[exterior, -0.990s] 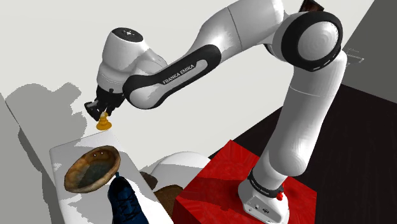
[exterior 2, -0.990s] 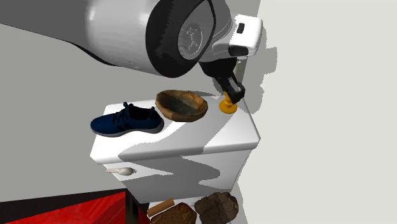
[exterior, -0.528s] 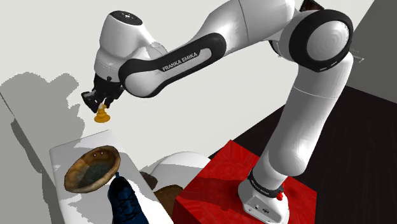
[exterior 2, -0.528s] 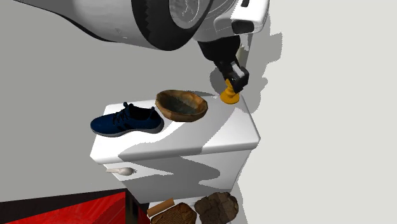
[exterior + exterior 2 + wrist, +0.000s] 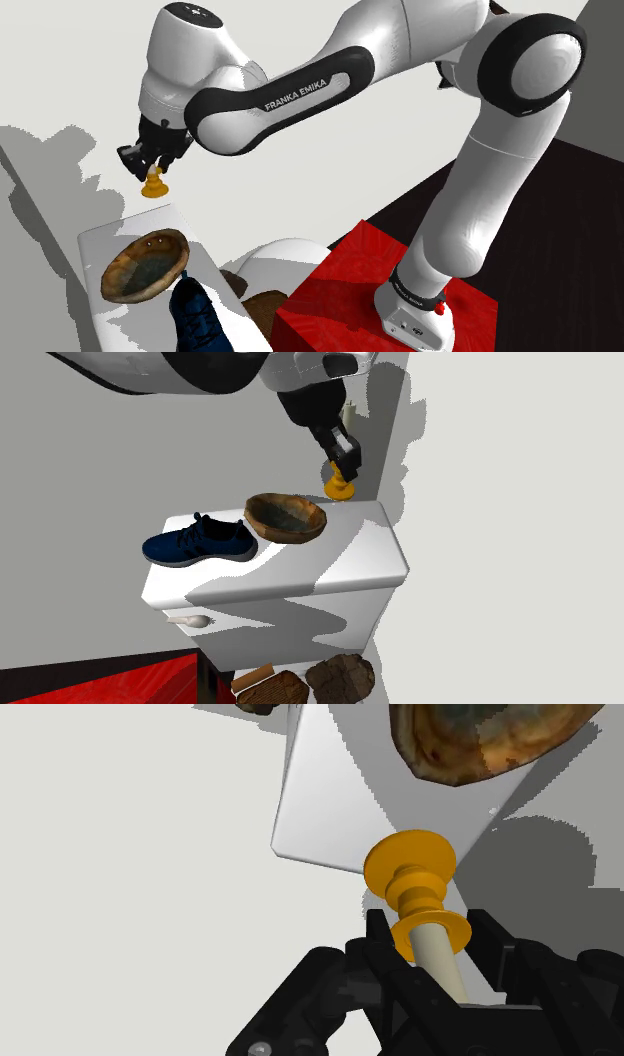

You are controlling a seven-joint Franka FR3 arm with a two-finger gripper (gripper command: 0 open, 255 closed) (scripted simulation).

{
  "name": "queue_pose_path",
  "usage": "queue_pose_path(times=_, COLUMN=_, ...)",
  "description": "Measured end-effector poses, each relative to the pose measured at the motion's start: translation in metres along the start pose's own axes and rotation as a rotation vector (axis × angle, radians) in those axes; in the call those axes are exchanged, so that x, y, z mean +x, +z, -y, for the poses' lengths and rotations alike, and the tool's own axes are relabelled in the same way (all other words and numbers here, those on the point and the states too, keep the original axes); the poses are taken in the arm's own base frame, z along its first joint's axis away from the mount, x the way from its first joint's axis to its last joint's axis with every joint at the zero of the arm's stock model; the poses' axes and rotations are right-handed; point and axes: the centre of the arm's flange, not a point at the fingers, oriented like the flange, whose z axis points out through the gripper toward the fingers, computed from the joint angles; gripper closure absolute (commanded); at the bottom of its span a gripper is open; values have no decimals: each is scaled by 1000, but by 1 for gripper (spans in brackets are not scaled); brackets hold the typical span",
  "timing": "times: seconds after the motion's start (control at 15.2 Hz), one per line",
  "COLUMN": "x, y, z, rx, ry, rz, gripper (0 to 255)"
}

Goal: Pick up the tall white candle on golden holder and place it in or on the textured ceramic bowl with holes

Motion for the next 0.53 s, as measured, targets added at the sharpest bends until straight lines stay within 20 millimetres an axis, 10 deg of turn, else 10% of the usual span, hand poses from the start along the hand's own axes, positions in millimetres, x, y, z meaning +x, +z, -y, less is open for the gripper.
queue_pose_path(times=0.53, x=-67, y=-13, z=78, rx=1, ry=-1, rz=0, gripper=255)
